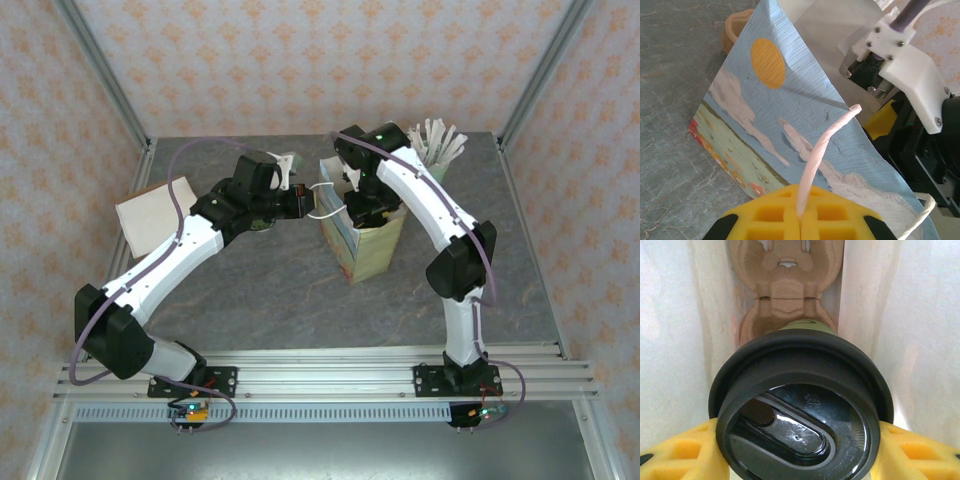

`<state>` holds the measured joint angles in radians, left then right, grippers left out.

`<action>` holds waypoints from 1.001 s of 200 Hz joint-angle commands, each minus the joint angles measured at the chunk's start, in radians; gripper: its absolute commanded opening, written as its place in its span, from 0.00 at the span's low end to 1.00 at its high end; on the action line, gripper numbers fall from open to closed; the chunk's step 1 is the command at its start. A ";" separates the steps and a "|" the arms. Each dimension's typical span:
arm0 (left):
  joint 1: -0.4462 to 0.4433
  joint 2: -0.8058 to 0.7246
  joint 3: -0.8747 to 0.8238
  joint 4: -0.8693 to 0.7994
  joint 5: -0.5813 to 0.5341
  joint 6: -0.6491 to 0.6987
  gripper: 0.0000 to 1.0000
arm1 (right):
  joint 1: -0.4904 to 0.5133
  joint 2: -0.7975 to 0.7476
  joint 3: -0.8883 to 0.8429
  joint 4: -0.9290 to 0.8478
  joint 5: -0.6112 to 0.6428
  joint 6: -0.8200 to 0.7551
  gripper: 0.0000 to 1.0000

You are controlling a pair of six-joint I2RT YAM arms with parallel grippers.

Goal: Pack the takeout coffee

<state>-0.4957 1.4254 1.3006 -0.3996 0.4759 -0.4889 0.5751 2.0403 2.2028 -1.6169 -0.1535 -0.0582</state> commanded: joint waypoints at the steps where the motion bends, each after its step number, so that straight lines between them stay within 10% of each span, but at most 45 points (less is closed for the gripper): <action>1: -0.006 -0.032 -0.012 0.010 0.006 0.023 0.01 | -0.008 -0.002 0.015 -0.019 0.011 -0.018 0.49; 200: -0.007 -0.037 -0.018 0.005 0.001 0.021 0.01 | -0.014 -0.029 -0.055 0.029 -0.031 -0.053 0.48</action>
<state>-0.4957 1.4220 1.2987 -0.3996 0.4759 -0.4889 0.5659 2.0415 2.1727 -1.5867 -0.1833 -0.0990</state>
